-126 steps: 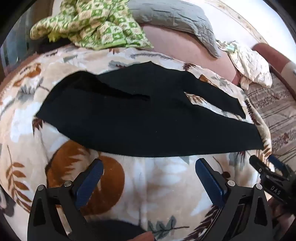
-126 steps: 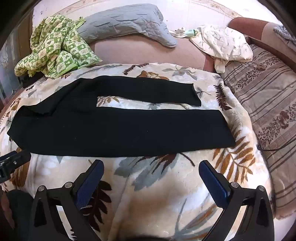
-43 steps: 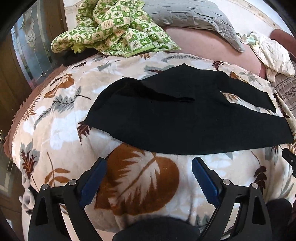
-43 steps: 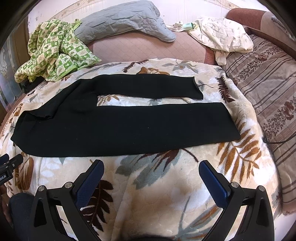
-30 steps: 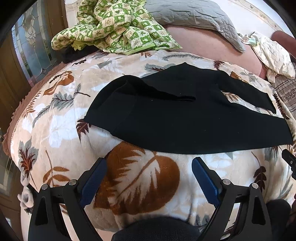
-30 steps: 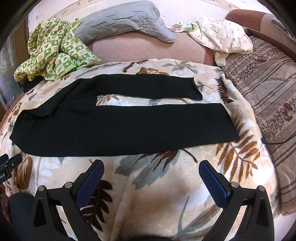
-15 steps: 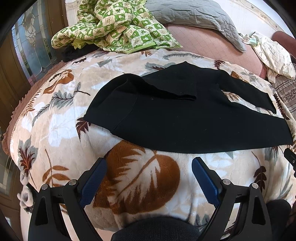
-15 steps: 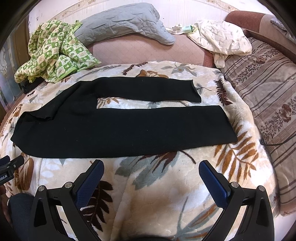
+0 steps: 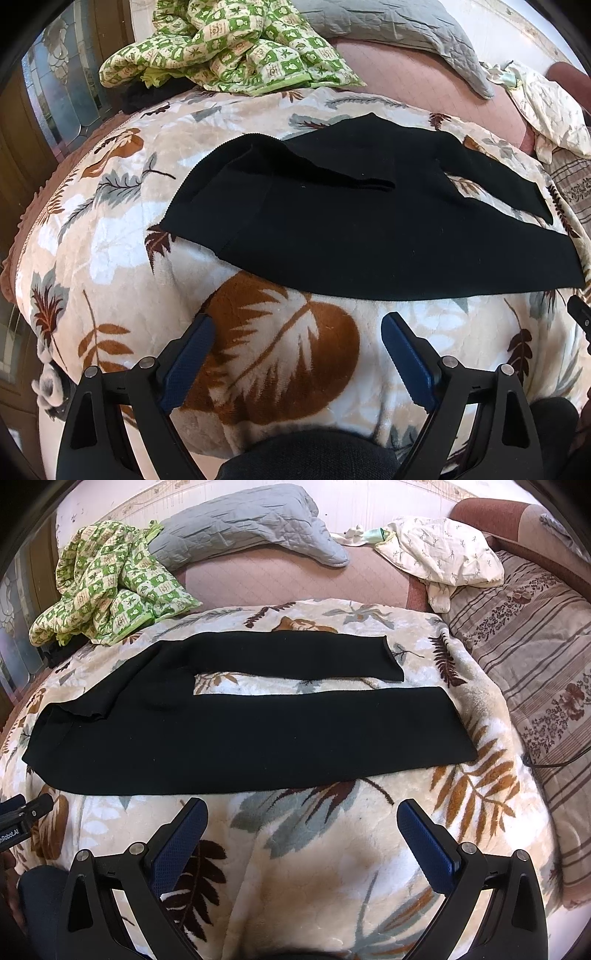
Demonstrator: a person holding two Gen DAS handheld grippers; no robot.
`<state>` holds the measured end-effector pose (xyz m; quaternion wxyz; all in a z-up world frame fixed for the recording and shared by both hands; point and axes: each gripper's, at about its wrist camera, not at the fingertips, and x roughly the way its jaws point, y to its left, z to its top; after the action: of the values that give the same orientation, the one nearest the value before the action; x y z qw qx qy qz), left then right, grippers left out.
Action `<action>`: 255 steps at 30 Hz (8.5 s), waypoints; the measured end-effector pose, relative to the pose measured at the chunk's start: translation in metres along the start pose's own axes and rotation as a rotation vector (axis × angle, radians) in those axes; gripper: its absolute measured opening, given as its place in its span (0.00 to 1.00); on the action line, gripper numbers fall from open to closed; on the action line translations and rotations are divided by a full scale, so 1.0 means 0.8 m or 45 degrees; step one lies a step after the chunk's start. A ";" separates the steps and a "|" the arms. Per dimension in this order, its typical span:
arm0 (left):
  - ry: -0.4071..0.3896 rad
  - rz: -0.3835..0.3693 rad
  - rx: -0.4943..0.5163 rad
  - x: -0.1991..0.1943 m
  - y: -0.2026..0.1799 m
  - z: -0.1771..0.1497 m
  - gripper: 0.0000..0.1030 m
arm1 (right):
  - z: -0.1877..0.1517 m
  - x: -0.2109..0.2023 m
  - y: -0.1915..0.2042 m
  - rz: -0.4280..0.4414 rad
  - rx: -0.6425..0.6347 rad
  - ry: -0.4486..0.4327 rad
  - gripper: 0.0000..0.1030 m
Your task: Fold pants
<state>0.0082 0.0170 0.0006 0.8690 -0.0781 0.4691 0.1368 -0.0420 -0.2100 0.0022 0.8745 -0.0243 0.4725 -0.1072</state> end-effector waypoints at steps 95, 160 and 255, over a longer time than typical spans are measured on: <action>0.018 -0.674 -0.609 0.095 0.180 0.043 0.07 | 0.017 0.007 -0.226 0.640 0.821 -0.179 0.98; 0.227 -0.867 -1.027 0.054 0.196 -0.001 0.04 | 0.112 0.226 -0.116 0.874 0.942 0.244 0.58; -0.006 -0.182 -0.163 0.110 0.057 0.056 0.99 | 0.062 0.154 -0.005 0.196 -0.227 0.072 0.99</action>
<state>0.0754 0.0869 -0.0491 0.8708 -0.1663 0.4507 0.1044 0.0639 -0.2424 -0.0711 0.8608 -0.0624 0.5051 0.0021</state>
